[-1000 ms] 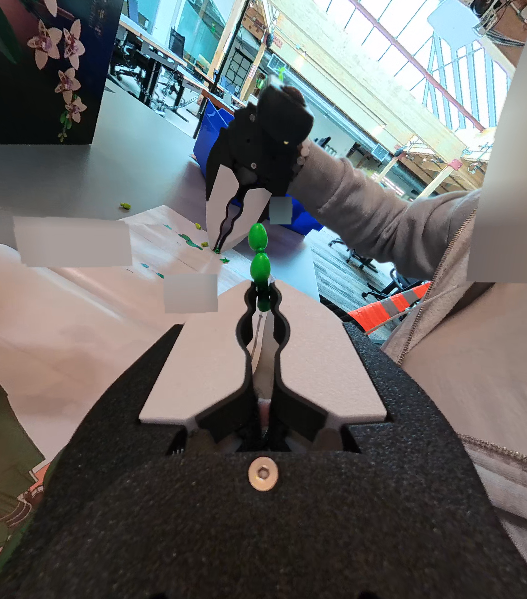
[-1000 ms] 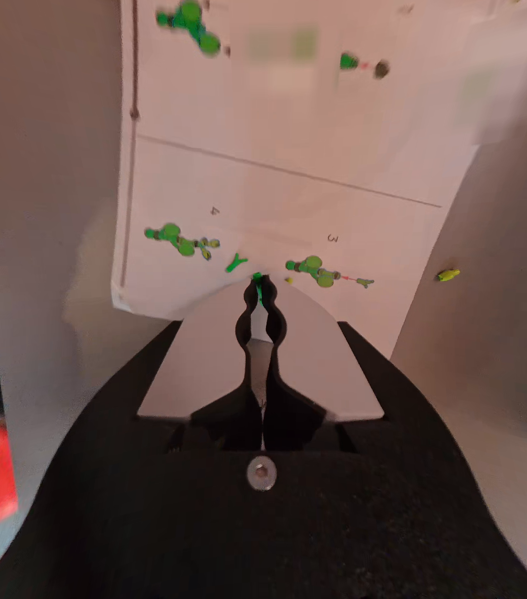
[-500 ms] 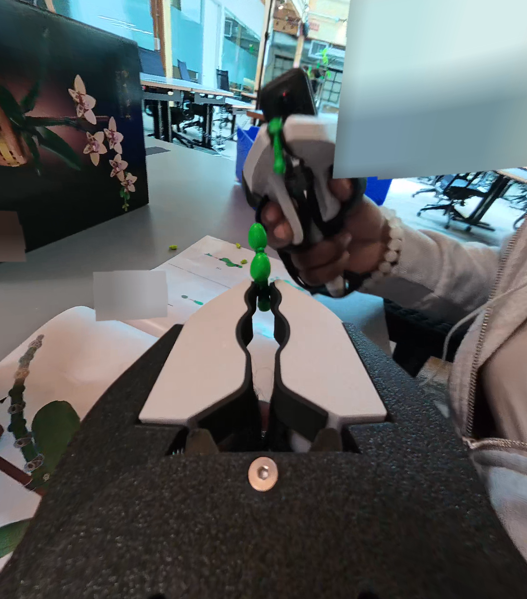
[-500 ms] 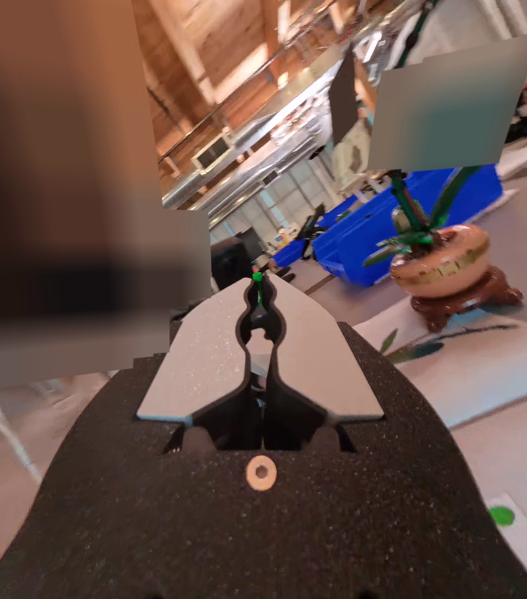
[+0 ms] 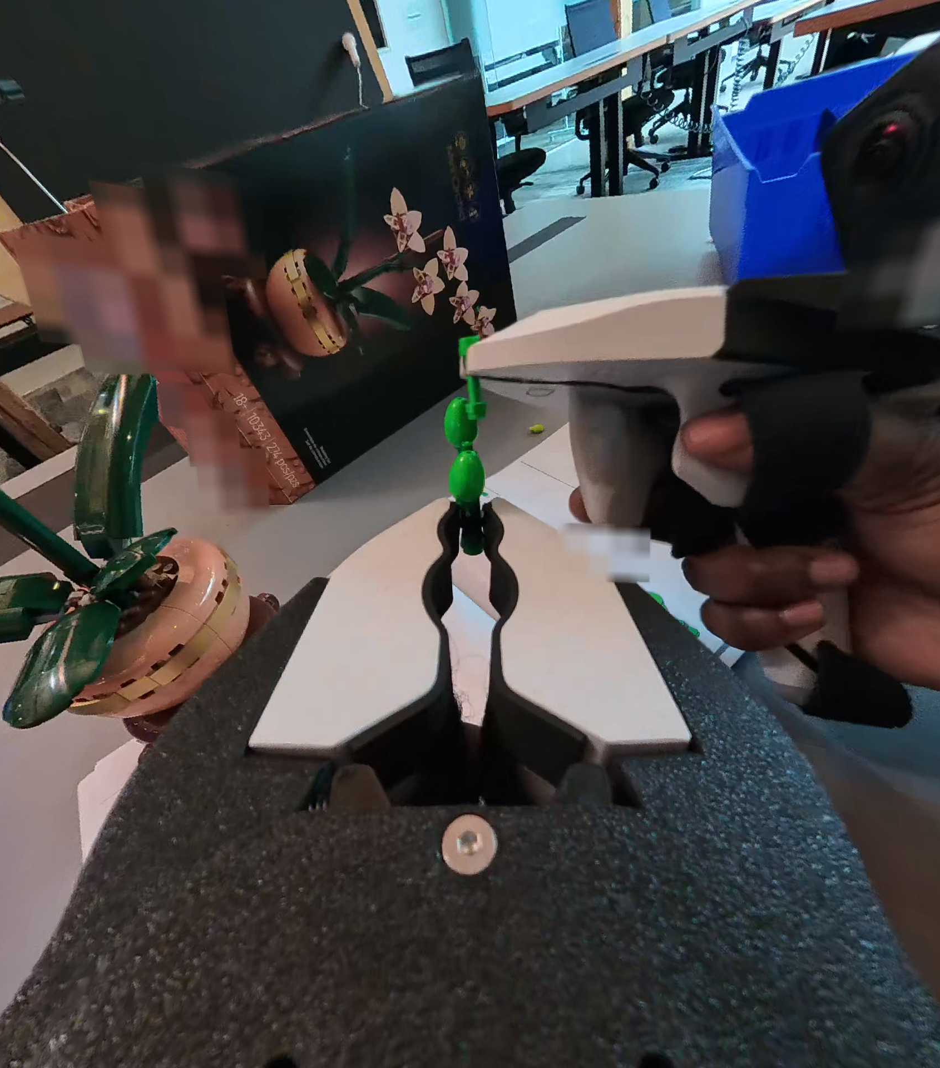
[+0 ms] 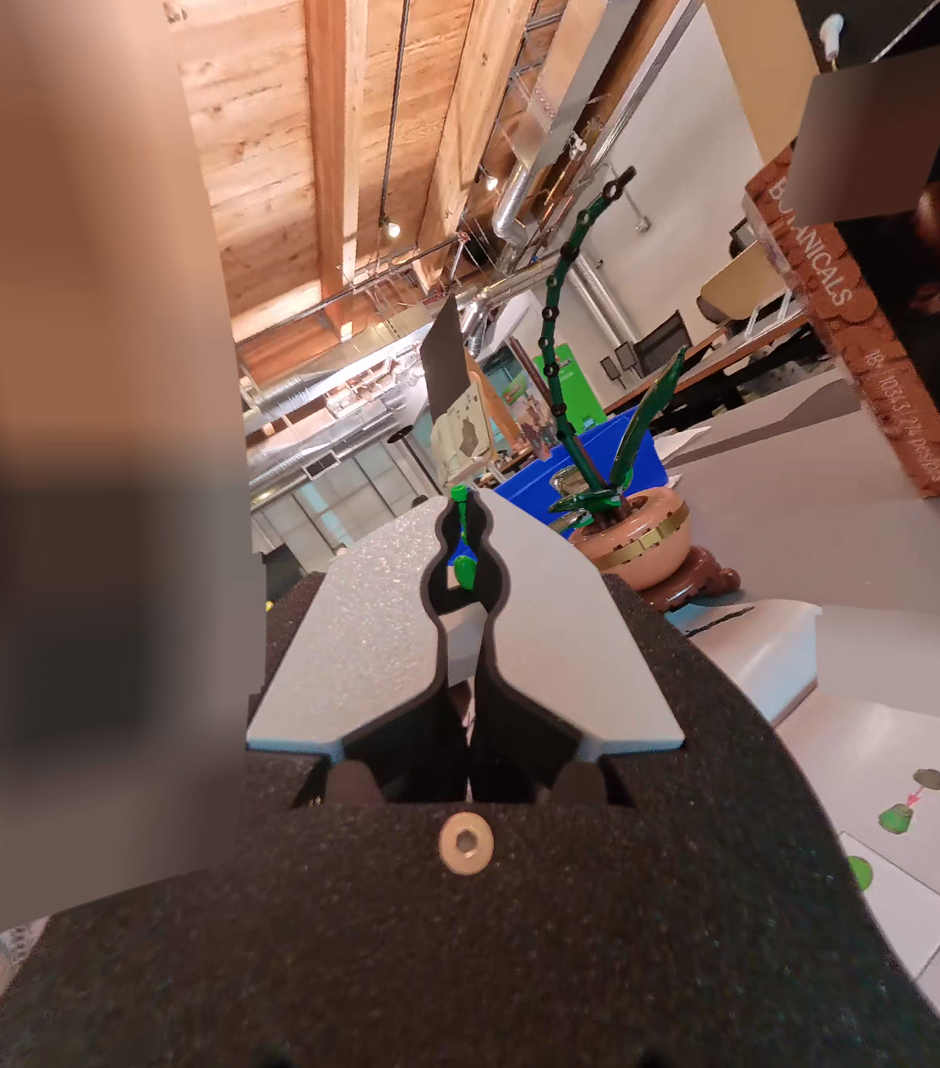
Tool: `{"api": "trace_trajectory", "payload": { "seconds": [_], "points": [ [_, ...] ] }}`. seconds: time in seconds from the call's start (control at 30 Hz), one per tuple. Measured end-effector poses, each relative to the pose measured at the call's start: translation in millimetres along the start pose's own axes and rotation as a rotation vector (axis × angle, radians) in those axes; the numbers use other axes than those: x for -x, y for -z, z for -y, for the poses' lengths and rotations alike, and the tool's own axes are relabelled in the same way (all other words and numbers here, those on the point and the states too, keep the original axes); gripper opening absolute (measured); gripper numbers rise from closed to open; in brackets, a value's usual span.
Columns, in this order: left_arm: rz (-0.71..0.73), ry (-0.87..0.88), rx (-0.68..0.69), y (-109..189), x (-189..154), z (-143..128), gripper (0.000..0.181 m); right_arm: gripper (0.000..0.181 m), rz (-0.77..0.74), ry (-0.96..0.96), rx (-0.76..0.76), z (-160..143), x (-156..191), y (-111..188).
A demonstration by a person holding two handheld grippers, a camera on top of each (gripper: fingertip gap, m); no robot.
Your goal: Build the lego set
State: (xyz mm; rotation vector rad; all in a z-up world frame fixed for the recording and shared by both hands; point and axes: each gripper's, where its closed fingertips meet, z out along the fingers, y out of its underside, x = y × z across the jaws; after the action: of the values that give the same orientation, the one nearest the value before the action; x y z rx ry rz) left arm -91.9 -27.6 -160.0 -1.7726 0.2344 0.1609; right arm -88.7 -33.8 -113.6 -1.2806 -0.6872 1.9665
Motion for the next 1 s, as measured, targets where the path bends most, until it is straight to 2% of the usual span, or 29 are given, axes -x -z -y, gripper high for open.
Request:
{"api": "trace_trajectory", "payload": {
  "seconds": [0.03,0.7,1.0],
  "points": [
    [0.001,0.004,-0.001,0.6,0.4,0.4,0.007,0.003,-0.006,0.024,0.006,-0.7,0.7,-0.3],
    [0.012,0.004,0.004,4.6,1.7,-0.5,0.007,0.002,-0.04,0.148,0.028,-7.6,-0.6,-3.3],
    [0.101,-0.088,0.019,3.6,5.7,-0.5,0.006,0.002,-0.069,0.166,-0.034,-6.4,-0.8,-4.0]
  ]
}}
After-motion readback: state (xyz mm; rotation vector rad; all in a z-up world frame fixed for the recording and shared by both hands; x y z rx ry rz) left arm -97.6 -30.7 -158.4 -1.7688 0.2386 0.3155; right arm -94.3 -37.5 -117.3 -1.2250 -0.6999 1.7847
